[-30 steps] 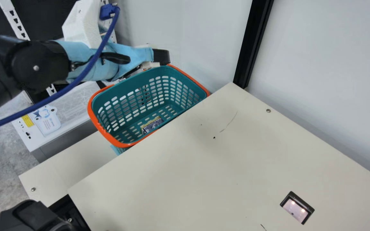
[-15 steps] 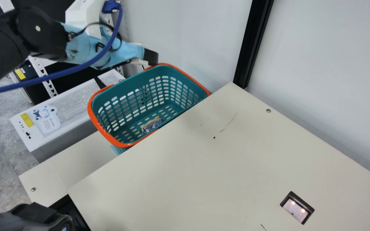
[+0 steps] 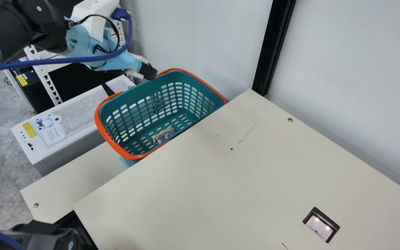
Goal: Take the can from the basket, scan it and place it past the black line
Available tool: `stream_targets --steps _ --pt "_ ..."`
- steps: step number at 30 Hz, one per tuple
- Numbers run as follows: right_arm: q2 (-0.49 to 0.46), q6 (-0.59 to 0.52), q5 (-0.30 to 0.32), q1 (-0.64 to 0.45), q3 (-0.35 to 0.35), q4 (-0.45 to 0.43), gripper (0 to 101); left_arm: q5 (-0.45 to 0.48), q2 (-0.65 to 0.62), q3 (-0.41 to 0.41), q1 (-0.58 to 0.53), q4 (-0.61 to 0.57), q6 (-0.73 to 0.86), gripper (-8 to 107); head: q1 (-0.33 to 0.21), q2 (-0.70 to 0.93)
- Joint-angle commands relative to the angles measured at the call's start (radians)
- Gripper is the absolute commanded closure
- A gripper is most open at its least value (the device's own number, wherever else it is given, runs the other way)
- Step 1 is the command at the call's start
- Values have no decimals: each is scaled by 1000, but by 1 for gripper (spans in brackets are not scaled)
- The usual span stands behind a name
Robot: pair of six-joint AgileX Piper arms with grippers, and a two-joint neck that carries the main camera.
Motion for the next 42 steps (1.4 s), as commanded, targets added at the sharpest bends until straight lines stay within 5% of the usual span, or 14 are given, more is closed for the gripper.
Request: stream_targets --steps 1,21,42 --pt "0 0 0 0 0 0 0 -5 14 7 -8 7 18 9 -59 31" --pt "0 0 0 0 0 0 0 -284 228 136 -136 140 35 9 -59 31" --pt "0 0 0 0 0 0 0 -428 452 47 -116 157 140 9 -59 31"
